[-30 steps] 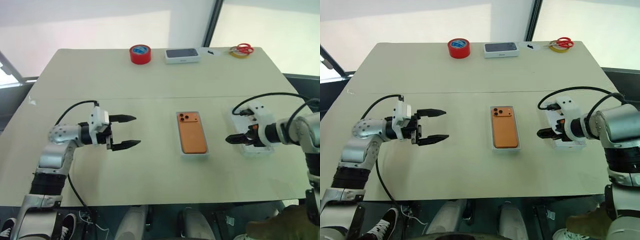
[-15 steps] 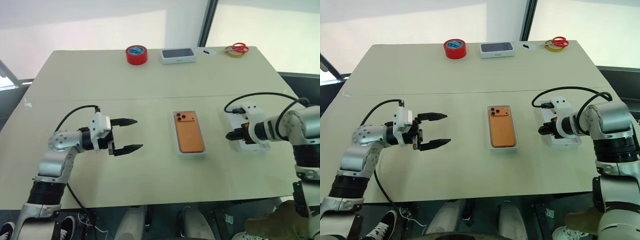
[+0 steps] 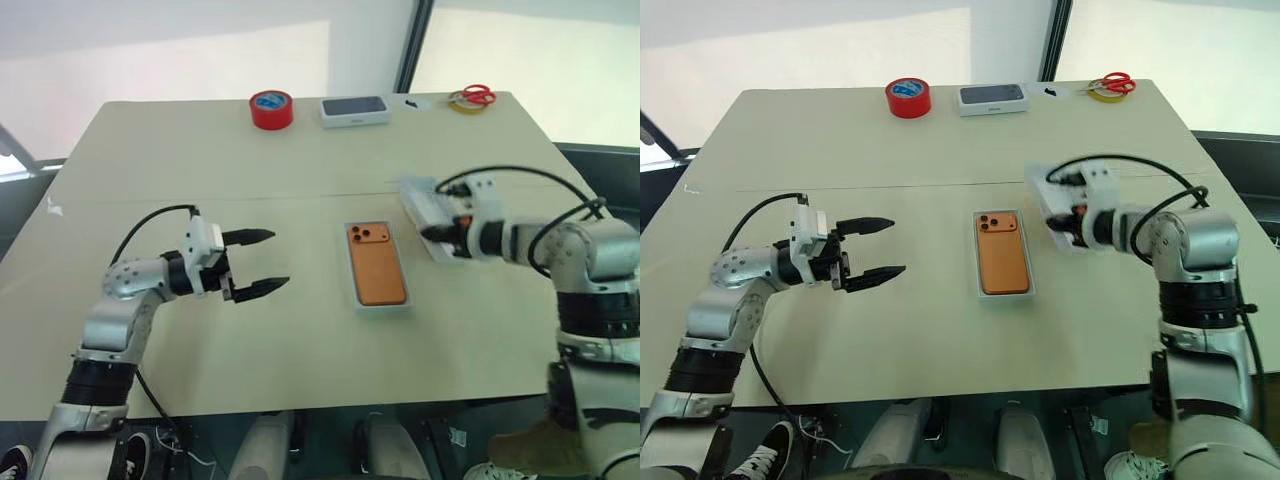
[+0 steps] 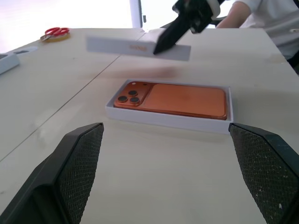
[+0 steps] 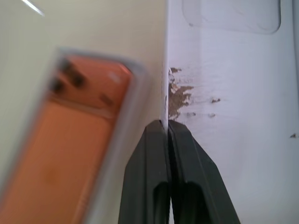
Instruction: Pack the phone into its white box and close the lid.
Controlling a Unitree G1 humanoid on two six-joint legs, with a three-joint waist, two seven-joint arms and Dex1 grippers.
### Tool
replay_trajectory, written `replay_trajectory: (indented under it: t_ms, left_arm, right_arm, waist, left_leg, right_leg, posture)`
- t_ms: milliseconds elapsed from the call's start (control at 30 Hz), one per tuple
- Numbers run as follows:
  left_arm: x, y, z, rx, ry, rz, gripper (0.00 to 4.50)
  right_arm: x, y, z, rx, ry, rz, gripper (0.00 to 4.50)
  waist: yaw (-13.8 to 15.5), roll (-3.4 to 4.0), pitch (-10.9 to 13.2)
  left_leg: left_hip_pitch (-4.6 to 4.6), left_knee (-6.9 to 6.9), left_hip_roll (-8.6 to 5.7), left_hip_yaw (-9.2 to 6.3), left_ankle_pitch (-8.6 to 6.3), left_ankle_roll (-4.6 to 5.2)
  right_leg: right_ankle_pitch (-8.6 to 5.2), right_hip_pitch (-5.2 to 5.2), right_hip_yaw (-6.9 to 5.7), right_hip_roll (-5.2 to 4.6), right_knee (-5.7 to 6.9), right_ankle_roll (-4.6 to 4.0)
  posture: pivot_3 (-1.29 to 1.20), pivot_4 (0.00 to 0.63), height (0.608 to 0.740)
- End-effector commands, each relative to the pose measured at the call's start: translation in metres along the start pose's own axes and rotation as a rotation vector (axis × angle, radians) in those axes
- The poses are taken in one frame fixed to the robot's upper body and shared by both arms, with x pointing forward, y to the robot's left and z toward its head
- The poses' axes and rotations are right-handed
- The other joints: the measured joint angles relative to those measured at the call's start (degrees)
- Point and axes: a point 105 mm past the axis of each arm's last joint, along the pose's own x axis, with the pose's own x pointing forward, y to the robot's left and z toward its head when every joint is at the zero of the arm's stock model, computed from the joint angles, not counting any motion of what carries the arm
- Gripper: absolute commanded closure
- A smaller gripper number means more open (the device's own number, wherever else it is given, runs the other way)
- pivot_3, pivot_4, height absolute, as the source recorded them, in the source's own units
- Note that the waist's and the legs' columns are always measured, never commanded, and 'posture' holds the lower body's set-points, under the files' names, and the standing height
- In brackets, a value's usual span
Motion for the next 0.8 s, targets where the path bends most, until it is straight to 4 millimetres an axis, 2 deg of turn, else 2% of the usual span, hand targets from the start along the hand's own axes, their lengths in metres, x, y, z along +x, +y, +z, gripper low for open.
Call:
replay_trajectory:
  t_ms: [33,100,200,333,433,500,633,800]
  left_arm:
    - [-0.002,0.009,0.008,-0.029,-0.040,0.057,0.00]
    - [-0.002,0.010,0.009,-0.061,-0.056,0.075,0.87]
    - [-0.002,0.011,0.011,-0.071,-0.068,0.118,2.36]
    - [-0.001,0.011,0.014,-0.102,-0.083,0.128,4.43]
    - [0.000,0.010,0.016,-0.103,-0.090,0.142,4.48]
    - [0.001,0.009,0.017,-0.088,-0.085,0.147,4.48]
    - [0.005,0.005,0.014,-0.104,-0.084,0.141,4.48]
    - [0.019,-0.012,0.001,-0.114,-0.062,0.090,4.48]
  right_arm:
    - [-0.007,0.046,0.038,-0.038,-0.263,0.219,4.43]
    - [-0.003,0.064,0.039,0.074,-0.313,0.331,4.50]
    - [0.004,0.079,0.042,0.328,-0.395,0.437,4.50]
    - [0.014,0.110,0.022,0.479,-0.315,0.588,4.50]
    - [0.019,0.127,-0.003,0.631,-0.204,0.692,4.50]
    - [0.015,0.136,-0.012,0.672,-0.173,0.747,4.50]
    - [0.002,0.153,-0.032,0.629,-0.067,0.817,4.50]
    - [0.001,0.150,-0.045,0.645,0.048,0.760,4.50]
  waist:
    - [0.21,-0.01,0.00]
    - [0.16,-0.03,-0.02]
    - [0.21,-0.05,-0.02]
    - [0.15,-0.05,-0.02]
    - [-0.07,-0.05,-0.03]
    - [-0.06,-0.03,-0.02]
    - [-0.06,-0.02,-0.02]
    - [-0.22,-0.01,-0.03]
  left_leg:
    - [0.00,-0.02,0.00,-0.01,0.01,-0.01]
    - [0.02,-0.01,0.00,-0.01,0.02,-0.02]
    - [0.04,0.05,-0.02,-0.01,0.05,-0.07]
    - [0.05,0.03,-0.05,-0.01,0.06,-0.12]
    - [0.06,-0.06,-0.04,-0.01,0.08,-0.16]
    - [0.07,-0.12,-0.04,-0.01,0.12,-0.22]
    - [0.06,-0.13,-0.04,-0.01,0.13,-0.23]
    - [0.08,-0.14,-0.03,-0.01,0.13,-0.21]
  right_leg:
    - [0.00,-0.01,0.00,0.01,0.01,0.00]
    - [0.00,0.00,-0.01,0.01,0.05,0.00]
    - [0.00,-0.01,0.00,-0.01,0.24,0.00]
    - [0.00,-0.09,0.01,-0.02,0.33,-0.01]
    - [-0.01,-0.13,0.02,-0.01,0.34,-0.02]
    - [-0.01,-0.16,0.03,0.00,0.36,-0.02]
    - [-0.01,-0.17,0.03,-0.01,0.34,-0.03]
    - [-0.02,-0.17,0.04,-0.02,0.31,-0.05]
  posture:
    - [0.00,0.150,0.738]
    - [0.00,0.150,0.738]
    - [0.00,0.150,0.738]
    - [0.00,0.150,0.738]
    - [0.00,0.150,0.738]
    - [0.00,0.150,0.738]
    - [0.00,0.150,0.738]
    - [0.00,0.150,0.738]
